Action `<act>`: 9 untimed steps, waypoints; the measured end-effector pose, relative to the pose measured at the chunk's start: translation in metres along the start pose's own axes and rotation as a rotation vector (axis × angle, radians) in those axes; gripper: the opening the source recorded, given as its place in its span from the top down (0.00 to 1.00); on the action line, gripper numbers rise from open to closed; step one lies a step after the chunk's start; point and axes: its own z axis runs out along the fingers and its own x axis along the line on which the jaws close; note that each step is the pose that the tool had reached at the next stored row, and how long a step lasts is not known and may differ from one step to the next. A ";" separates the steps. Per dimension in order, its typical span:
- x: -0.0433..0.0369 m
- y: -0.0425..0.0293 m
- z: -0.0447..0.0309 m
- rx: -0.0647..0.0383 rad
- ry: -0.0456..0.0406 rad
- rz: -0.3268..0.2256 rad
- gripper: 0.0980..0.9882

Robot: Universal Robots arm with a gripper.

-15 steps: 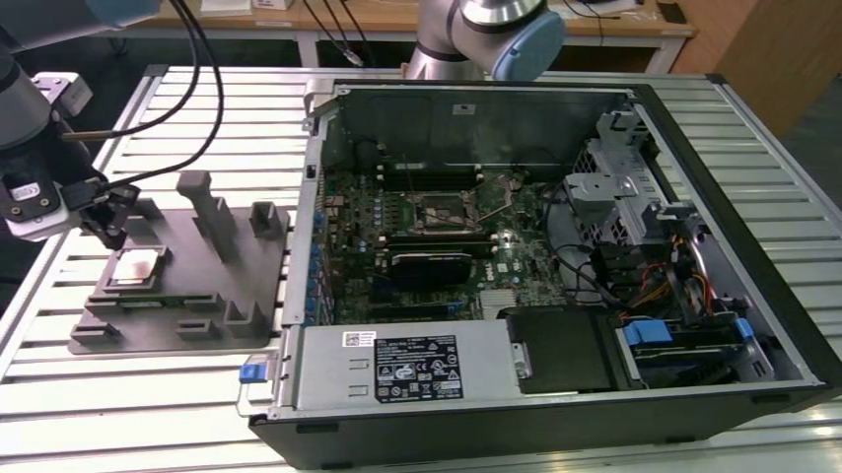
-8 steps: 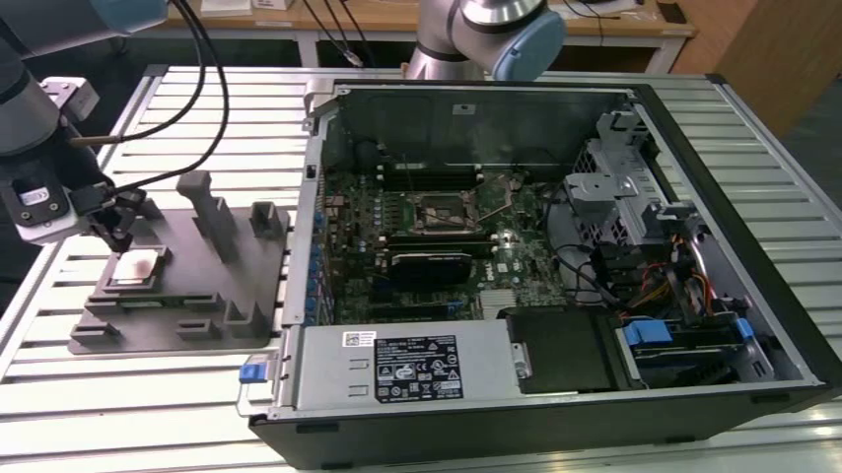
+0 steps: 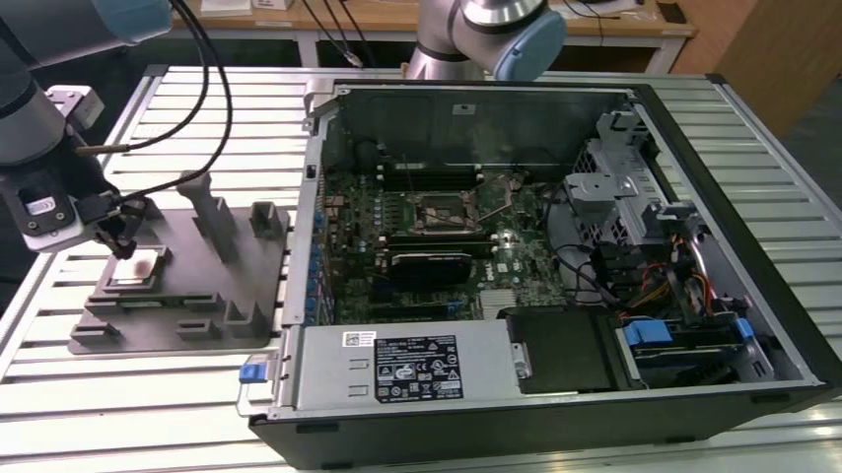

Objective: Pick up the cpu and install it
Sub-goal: 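Pick up the cpu and move it towards the insertion slot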

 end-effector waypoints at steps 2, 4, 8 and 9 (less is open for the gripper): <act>-0.0010 -0.0013 0.0017 0.000 0.0000 0.000 0.99; -0.0019 -0.0025 0.0035 0.000 0.0002 0.000 0.99; -0.0043 -0.0044 0.0065 0.000 0.0007 0.000 0.99; -0.0051 -0.0048 0.0070 0.000 0.0010 0.000 0.99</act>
